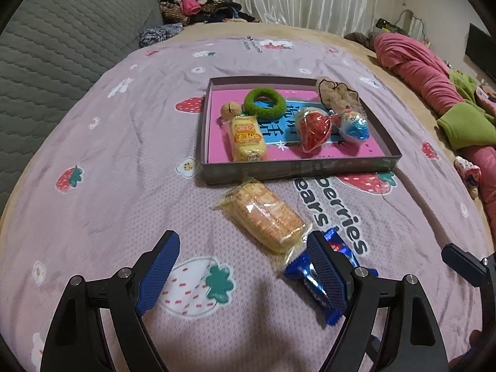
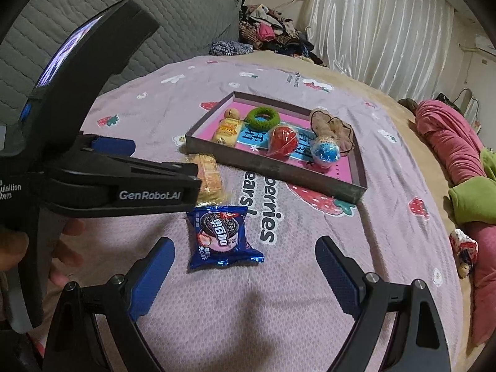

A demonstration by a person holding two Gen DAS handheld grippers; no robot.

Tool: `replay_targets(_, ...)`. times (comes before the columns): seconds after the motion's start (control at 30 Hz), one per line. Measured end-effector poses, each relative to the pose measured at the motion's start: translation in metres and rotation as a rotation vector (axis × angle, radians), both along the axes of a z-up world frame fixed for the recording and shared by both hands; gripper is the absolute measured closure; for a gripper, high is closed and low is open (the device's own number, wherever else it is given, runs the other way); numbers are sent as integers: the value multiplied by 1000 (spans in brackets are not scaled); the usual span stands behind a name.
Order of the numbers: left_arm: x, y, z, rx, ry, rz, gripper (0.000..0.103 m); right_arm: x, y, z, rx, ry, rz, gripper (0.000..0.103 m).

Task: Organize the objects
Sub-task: 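Approach the rice-cracker bag with the left tool while the right tool approaches the blue cookie pack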

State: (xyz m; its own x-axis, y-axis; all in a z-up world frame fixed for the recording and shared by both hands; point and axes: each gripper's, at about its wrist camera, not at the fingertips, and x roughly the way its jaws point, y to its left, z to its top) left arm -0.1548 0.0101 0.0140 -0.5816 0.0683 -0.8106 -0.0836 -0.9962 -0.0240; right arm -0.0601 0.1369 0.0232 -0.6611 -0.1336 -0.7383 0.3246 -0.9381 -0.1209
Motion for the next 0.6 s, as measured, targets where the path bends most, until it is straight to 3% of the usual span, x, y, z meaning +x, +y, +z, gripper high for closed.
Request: replay_targets(0.6, -55, 8, -39, 17, -70, 11, 18, -49, -6, -38, -9, -60, 10, 11)
